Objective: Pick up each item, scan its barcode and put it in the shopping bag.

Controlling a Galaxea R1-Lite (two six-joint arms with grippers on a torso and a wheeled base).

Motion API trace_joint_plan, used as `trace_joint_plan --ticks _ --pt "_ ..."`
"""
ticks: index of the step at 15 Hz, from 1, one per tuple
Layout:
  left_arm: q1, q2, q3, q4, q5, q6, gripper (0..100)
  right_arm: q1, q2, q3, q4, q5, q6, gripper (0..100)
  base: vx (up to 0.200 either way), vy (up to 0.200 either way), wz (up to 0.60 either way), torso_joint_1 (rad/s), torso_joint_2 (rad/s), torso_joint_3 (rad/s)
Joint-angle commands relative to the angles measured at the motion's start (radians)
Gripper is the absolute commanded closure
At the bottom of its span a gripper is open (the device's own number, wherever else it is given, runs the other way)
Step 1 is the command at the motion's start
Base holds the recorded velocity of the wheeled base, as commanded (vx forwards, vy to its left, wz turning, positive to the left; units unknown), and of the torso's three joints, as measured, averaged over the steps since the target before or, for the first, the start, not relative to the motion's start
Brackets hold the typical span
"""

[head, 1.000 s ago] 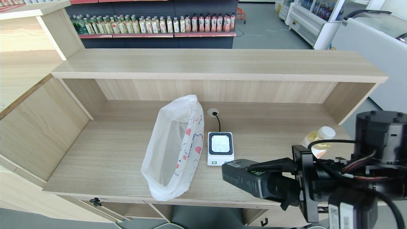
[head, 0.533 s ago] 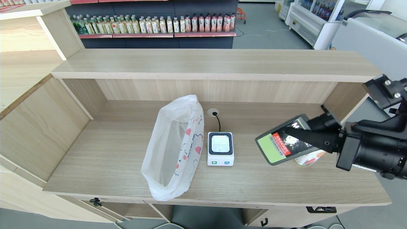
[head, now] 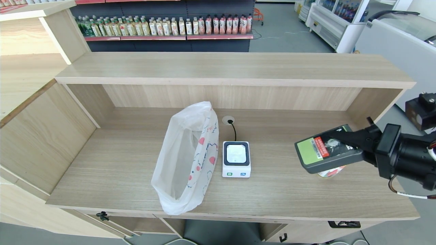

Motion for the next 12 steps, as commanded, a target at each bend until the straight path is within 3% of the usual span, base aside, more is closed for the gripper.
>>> trace_joint_plan --ticks 1,11,12 --pt "0.0 0.0 0.0 0.0 0.0 0.0 0 -0.002 0.014 0.021 0.0 0.0 0.0 100 0.0 0.0 0.0 0.0 0.0 0.0" --pt "0.0 0.0 0.0 0.0 0.0 0.0 0 -0.015 0.046 0.029 -0.002 -0.001 0.0 100 0.0 0.0 0.0 0.0 0.0 0.0" --pt "0.0 0.0 0.0 0.0 0.0 0.0 0 -0.015 0.056 0.028 -0.005 -0.003 -0.001 100 0.0 0.2 0.0 0.002 0.0 -0.002"
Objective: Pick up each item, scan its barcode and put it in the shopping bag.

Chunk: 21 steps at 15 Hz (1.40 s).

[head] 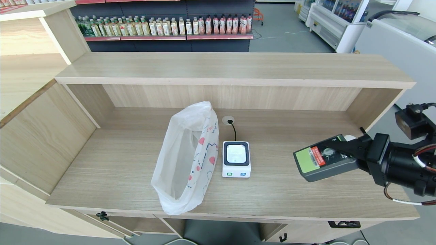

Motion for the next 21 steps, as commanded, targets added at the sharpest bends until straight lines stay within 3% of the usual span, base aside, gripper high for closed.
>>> trace_joint_plan --ticks 1,9,12,16,21 --pt "0.0 0.0 0.0 0.0 0.0 0.0 0 0.001 0.027 -0.001 -0.002 -0.001 -0.002 100 0.0 0.2 0.0 0.002 0.01 0.007" --pt "0.0 0.0 0.0 0.0 0.0 0.001 0 -0.001 0.07 -0.013 -0.004 -0.004 -0.025 100 0.0 0.2 0.0 0.001 0.0 0.005" --pt "0.0 0.0 0.0 0.0 0.0 0.001 0 -0.03 0.169 -0.073 -0.016 -0.056 -0.043 100 0.0 0.0 0.0 0.0 0.0 0.0" --pt "0.0 0.0 0.0 0.0 0.0 0.0 0 -0.052 0.333 -0.127 -0.131 -0.144 -0.086 100 0.0 0.0 0.0 0.0 0.0 0.0" --pt "0.0 0.0 0.0 0.0 0.0 0.0 0 -0.033 0.429 -0.161 -0.159 -0.144 -0.089 100 0.0 0.0 0.0 0.0 0.0 0.0"
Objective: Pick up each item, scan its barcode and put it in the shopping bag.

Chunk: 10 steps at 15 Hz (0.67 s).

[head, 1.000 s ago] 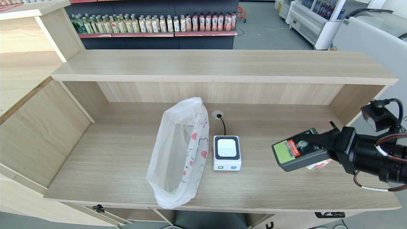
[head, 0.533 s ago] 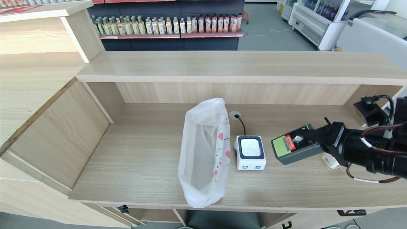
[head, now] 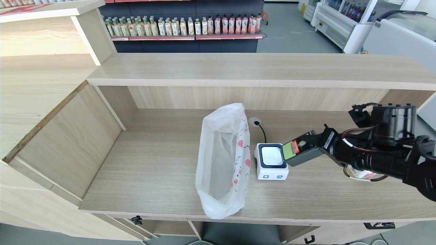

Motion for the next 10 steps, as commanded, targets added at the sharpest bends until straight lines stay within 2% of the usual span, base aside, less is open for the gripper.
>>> trace_joint_plan --ticks 1,3,10 --pt "0.0 0.0 0.0 0.0 0.0 0.0 0 0.005 0.074 -0.01 -0.04 0.001 -0.005 100 0.0 0.0 0.0 0.0 0.0 0.0" --pt "0.0 0.0 0.0 0.0 0.0 0.0 0 0.005 0.118 -0.012 -0.089 0.005 -0.035 100 0.0 0.0 0.0 0.0 0.0 0.0" --pt "0.0 0.0 0.0 0.0 0.0 0.0 0 0.009 0.187 -0.061 -0.1 0.01 -0.074 100 0.0 0.0 0.0 0.0 0.0 0.0"
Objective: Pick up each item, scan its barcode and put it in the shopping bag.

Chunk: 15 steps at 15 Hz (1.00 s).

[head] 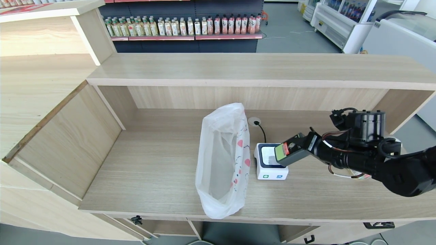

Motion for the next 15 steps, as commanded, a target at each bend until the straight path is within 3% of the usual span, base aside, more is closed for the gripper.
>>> trace_joint_plan --ticks 1,9,15 --pt "0.0 0.0 0.0 0.0 0.0 0.0 0 0.009 0.025 -0.018 0.0 0.004 0.001 100 0.0 0.0 0.0 0.0 0.0 0.0" --pt "0.0 0.0 0.0 0.0 0.0 0.0 0 0.069 0.148 -0.127 -0.004 0.003 -0.001 100 0.0 0.0 0.0 0.0 0.0 0.0" --pt "0.0 0.0 0.0 0.0 0.0 0.0 0 0.077 0.163 -0.132 -0.004 0.003 -0.002 100 0.0 0.0 0.0 0.0 0.0 0.0"
